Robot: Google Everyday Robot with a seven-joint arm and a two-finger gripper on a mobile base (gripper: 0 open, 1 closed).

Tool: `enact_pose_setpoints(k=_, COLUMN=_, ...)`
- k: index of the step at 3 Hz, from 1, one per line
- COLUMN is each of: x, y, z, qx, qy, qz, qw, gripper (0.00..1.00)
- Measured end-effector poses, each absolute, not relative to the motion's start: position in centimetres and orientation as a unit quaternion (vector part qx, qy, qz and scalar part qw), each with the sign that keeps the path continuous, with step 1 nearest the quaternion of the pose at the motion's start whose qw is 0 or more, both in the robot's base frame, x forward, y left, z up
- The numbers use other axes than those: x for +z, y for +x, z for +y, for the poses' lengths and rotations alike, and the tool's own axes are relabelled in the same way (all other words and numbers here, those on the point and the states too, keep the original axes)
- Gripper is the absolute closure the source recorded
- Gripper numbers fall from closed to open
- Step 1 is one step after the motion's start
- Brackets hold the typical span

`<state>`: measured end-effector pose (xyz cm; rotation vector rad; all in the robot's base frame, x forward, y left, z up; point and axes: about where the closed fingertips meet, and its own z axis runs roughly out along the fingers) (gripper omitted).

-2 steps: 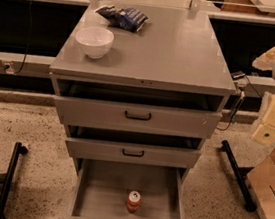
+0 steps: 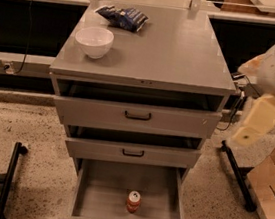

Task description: Pick coke can from bottom drawer and place on counter

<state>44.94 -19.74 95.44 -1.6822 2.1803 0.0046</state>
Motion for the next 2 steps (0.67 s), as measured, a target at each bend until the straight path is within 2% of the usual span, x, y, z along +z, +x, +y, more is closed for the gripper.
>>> enact_pose_setpoints(k=1, x=89.2, y=44.3, z=-14.1, qx=0.099, qy=-0.594, qz=0.763, qw=0.234, gripper=0.00)
enact_pose_setpoints(k=2, x=87.5, y=43.6, z=-10.0, qx=0.139, qy=-0.592, qz=0.754, qw=0.249, gripper=0.00)
